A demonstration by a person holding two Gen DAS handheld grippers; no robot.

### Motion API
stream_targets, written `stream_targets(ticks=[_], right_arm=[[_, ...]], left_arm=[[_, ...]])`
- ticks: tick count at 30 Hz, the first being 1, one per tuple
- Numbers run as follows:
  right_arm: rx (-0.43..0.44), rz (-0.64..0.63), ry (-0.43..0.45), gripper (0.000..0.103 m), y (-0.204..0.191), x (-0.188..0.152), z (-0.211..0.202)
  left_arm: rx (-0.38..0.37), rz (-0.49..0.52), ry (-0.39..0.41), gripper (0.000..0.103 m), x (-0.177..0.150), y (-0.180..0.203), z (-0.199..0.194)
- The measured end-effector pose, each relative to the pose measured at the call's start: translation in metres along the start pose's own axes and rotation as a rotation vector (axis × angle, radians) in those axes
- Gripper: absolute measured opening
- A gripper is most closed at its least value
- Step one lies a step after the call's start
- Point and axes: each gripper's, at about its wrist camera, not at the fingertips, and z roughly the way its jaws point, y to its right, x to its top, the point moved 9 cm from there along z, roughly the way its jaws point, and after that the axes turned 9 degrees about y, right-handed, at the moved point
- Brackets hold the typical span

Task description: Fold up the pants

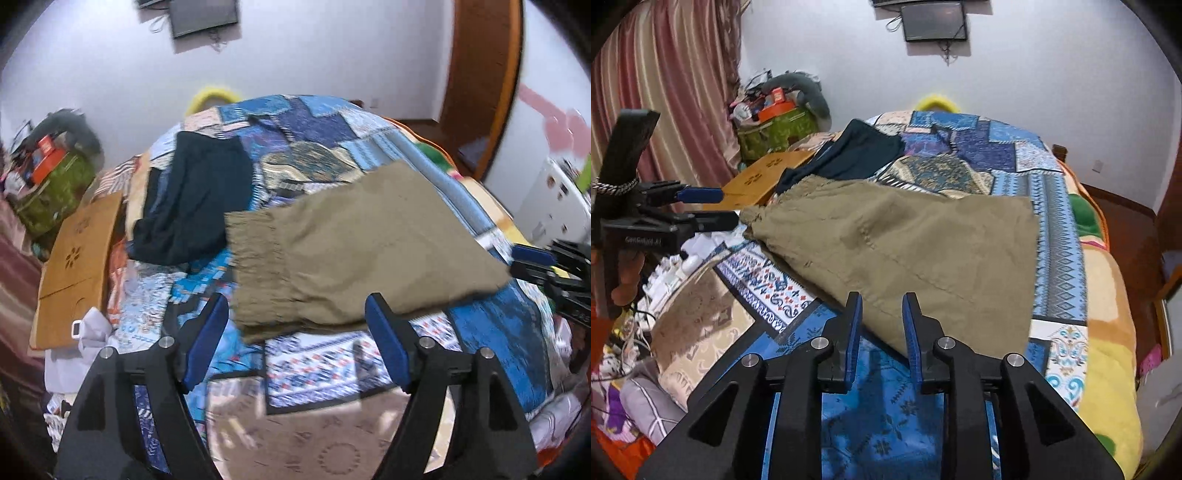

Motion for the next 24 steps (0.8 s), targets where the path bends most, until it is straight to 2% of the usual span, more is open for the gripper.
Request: stream_targets(ticks=[4,7,11,15,19,20,24], right_arm=[[-0.027,0.048,0.028,0.033,0.013,0.011,-0.002],[-0.051,0.080,0.038,0.039,0.023,0.017,0.003],[-0.055,0.148,0.026,0.043,0.032,0.015,0.016],[-0.034,0.232,-0.035,0.043,0.035,-0.001,0.037],[-0.012,0.245,-0.098,0.043,0.027,-0.019,0.053],[-0.011,0.237,-0.122,0.043,0.025,-0.025,0.058],[0.008,0.239,-0.148,0.043,0.024,-0.037,0.061]], left_arm=[[0.010,-0.065,-0.021,0.083,0.003,-0.021,0.012],[-0.025,-0.127,-0.064,0.085,0.000,-0.029,0.028],[-0.072,-0.214,-0.146,0.085,-0.014,-0.033,0.054],[-0.093,-0.237,-0.186,0.084,-0.025,-0.027,0.071],[-0.117,-0.223,-0.193,0.067,-0.029,-0.016,0.073],[-0.111,-0.215,-0.189,0.067,-0.029,-0.015,0.072],[-0.069,-0.160,-0.153,0.049,-0.025,-0.016,0.064]])
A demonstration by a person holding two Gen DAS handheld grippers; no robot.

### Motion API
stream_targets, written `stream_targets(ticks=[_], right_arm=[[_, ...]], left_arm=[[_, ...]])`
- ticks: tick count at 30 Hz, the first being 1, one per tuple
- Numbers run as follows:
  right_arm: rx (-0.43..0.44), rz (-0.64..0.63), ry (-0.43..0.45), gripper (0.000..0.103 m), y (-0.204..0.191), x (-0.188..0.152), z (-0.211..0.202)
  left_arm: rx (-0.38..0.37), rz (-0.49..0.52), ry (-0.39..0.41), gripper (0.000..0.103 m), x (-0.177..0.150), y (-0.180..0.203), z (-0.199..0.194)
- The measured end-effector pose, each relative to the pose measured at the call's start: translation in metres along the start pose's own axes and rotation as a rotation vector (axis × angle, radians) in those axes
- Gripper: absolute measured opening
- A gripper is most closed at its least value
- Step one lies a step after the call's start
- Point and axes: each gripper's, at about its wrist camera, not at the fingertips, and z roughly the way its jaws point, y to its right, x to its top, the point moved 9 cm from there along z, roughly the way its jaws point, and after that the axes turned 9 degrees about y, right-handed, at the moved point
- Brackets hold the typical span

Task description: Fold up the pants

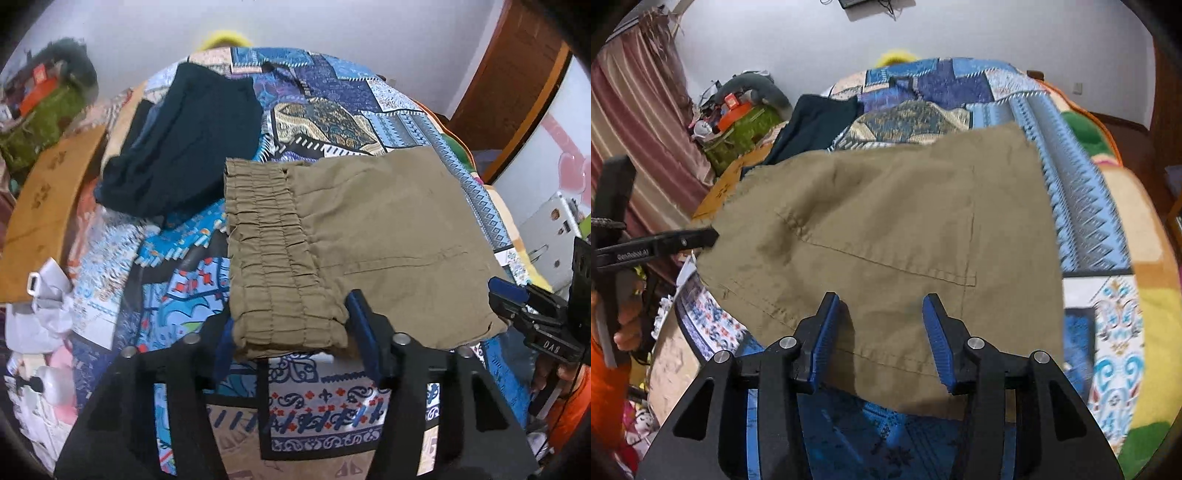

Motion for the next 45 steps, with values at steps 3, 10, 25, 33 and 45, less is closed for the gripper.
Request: stream_targets(ticks=[3,10,25,33,45], right_arm=[[0.003,-0.010,-0.024,0.043,0.003,-0.003,-0.003],[-0.062,-0.061,-0.052,0.040,0.021,-0.013,-0.013],[-0.160,-0.051,-0.041,0.041,0.050,-0.025,-0.044],[-0.188,-0.085,0.038,0.043,0.052,0.005,-0.061],[-0.188,-0.074,0.167,0.045,0.065,0.081,-0.058]], left_arm=[[0.044,0.030,0.030,0.040,0.005,-0.003,-0.009],[0.074,0.020,0.030,0.042,-0.001,-0.019,-0.008],[0.113,-0.003,0.049,0.060,-0.010,-0.030,-0.012],[0.141,-0.008,0.096,0.061,0.018,-0.036,-0.033],[0.153,0.031,0.175,0.072,0.089,-0.031,-0.022]])
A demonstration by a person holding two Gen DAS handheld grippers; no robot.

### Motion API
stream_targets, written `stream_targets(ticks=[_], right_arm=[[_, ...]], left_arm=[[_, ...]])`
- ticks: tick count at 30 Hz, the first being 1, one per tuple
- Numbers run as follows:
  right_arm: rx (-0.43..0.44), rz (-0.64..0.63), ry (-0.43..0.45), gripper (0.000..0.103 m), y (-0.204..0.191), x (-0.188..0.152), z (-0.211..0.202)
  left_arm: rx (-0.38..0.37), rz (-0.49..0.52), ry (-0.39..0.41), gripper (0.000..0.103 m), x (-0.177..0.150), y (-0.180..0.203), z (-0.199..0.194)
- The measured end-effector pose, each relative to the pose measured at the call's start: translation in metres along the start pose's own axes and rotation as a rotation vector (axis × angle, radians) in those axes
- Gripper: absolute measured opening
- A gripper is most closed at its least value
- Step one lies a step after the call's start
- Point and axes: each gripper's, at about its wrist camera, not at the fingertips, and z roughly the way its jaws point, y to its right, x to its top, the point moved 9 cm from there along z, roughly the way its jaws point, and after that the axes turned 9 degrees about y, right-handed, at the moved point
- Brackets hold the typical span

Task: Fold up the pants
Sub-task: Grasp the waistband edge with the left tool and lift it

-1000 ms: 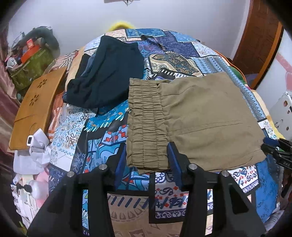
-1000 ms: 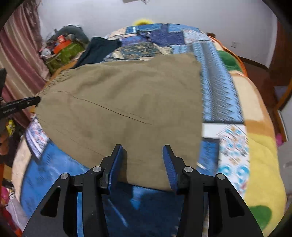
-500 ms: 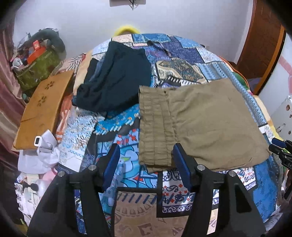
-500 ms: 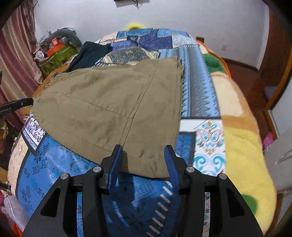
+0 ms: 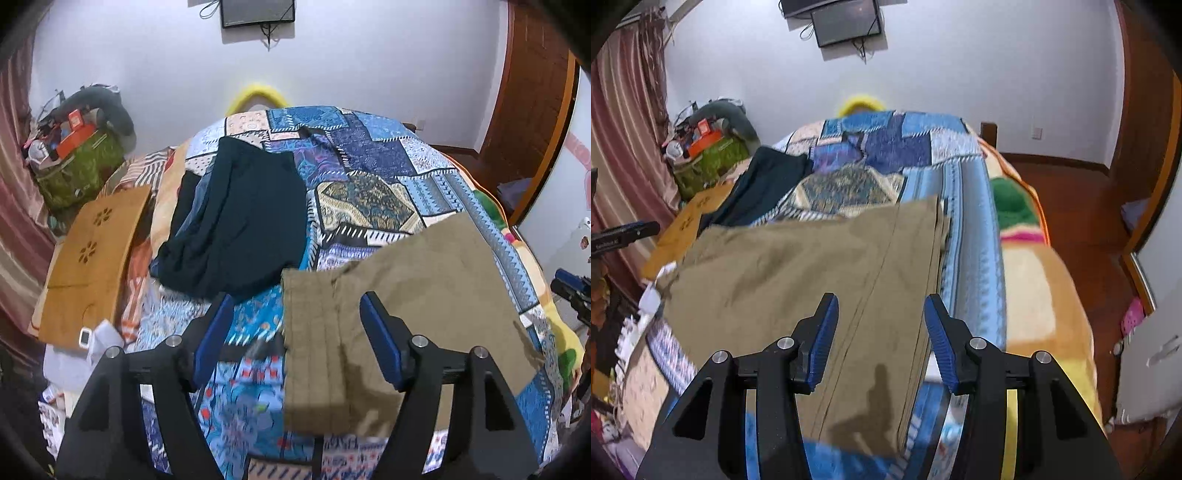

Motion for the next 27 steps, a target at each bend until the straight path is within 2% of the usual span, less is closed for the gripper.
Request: stream_targets(ticks=[7,11,15,18,27], right_arm=[[-0.011,-0.004,0.013,0.046,0.018,0.029,0.040],[-0.014,-0.007,-0.024,0.046,0.030,0.034,0.073],[-0.013,-0.015,-0.077,0.046,0.042,0.034,0.109],[-0.002,0.000,-0.105,0.046,0.053,0.036,0.137],[-0.002,0.064,-0.185,0.045,0.076,0.037,0.206]], left_arm=[[-0.004,0.014,-0.043,0.076,0.013,0.003,0.046],[-0.006,0.017,-0.100,0.076,0.009,0.001,0.075],[-0.032,-0.023,-0.158,0.076,-0.001,-0.002,0.099],[-0.055,-0.055,-0.189,0.076,-0.009,-0.003,0.110],[-0.064,-0.005,-0.244,0.077,-0.028,0.005,0.129]])
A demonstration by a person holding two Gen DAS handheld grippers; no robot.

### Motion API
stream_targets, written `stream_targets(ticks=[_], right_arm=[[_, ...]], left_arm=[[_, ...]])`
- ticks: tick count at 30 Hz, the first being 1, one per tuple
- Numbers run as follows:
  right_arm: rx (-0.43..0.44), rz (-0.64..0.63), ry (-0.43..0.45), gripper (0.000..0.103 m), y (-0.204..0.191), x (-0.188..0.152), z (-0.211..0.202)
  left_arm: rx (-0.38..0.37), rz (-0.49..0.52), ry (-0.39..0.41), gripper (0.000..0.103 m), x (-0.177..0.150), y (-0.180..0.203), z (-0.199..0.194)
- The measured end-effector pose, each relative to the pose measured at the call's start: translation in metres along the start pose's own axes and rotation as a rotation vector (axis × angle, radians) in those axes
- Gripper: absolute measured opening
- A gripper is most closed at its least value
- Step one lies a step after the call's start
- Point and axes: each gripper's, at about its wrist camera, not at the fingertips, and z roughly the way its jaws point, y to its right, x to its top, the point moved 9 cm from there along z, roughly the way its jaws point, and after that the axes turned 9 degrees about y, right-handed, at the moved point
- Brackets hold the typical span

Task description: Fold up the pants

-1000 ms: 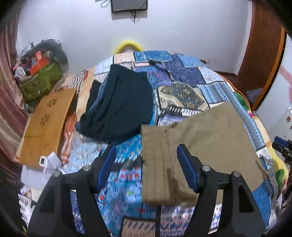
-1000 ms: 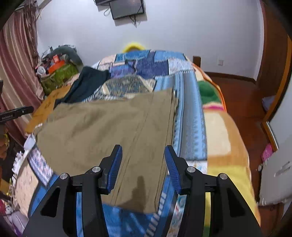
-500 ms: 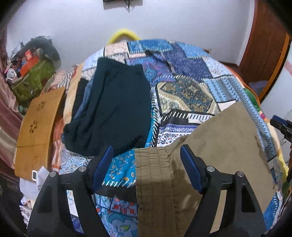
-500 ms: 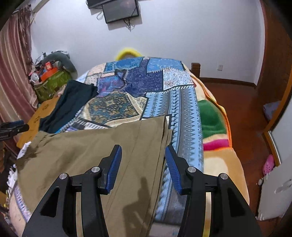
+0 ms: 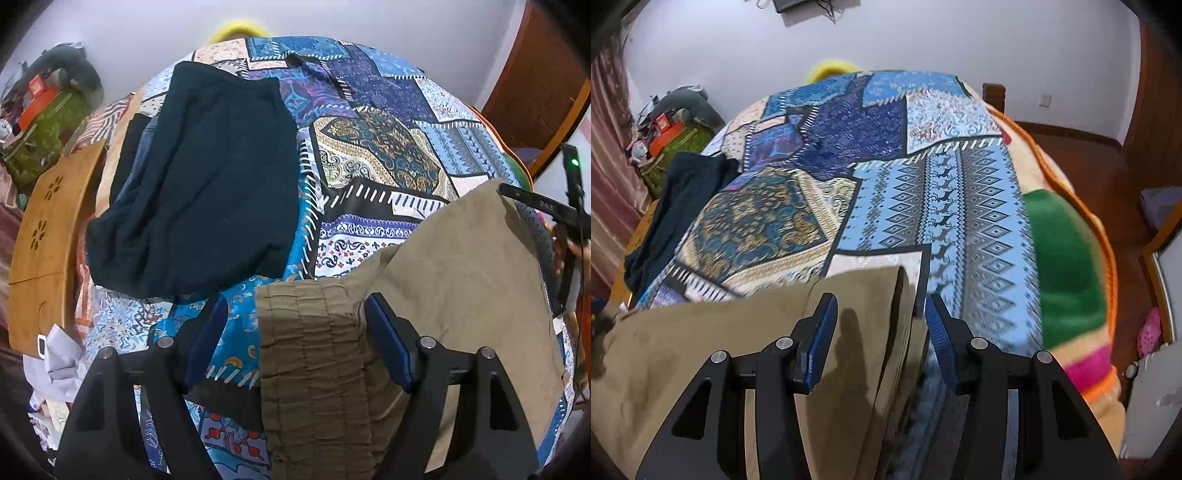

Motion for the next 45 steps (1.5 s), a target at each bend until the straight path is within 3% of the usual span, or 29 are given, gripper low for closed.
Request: stream_targets(ticks=[3,4,6,10,15,17,22,25,29,37,42,45], right_arm=[[0.020,0.011,-0.046,0.031,-0.002,-0.006,0.015],[0.011,0.002,-0.052,0.023,-0.001,-0.009,0.019],[-0.006,-0.021,-0.062,0.011,0.000,-0.013,0.023],[-0.012,-0.042,-0.060,0.009,0.000,-0.016,0.023],[-0.068,-0.090,-0.052,0.008,0.000,-0.018,0.026],[-0.085,-0.104,-0.051,0.008,-0.002,-0.018,0.029],[-0.101,-0.112,-0.058,0.009,-0.001,-0.014,0.025],[-0.120,-0.120,-0.044,0.011,-0.003,-0.009,0.011],[-0.091,-0.146,-0.008,0.014,-0.018,-0.001,-0.015],[0.070,-0.227,0.103,0.027,-0.087,0.009,-0.085],[0.197,-0.264,0.149,0.034,-0.142,0.007,-0.111],[0.263,-0.272,0.131,0.040,-0.173,-0.003,-0.111]], left_arm=[[0.000,0.016,0.008,0.075,0.000,0.002,0.001],[0.004,0.028,0.031,0.064,0.001,0.003,-0.001],[-0.007,0.043,0.051,0.056,0.002,0.006,-0.005],[0.018,0.031,0.051,0.054,0.000,0.003,-0.002],[0.003,-0.129,0.040,0.053,-0.004,-0.019,0.002],[0.000,-0.163,0.034,0.053,-0.007,-0.020,0.005],[0.017,-0.122,0.063,0.053,-0.003,-0.014,-0.007],[0.067,-0.101,0.091,0.053,0.003,-0.017,-0.018],[0.070,-0.089,0.123,0.053,0.010,-0.018,-0.035],[0.051,-0.024,0.213,0.056,0.024,-0.001,-0.072],[0.004,-0.007,0.227,0.059,0.026,0.015,-0.082],[-0.018,0.006,0.206,0.062,0.022,0.025,-0.076]])
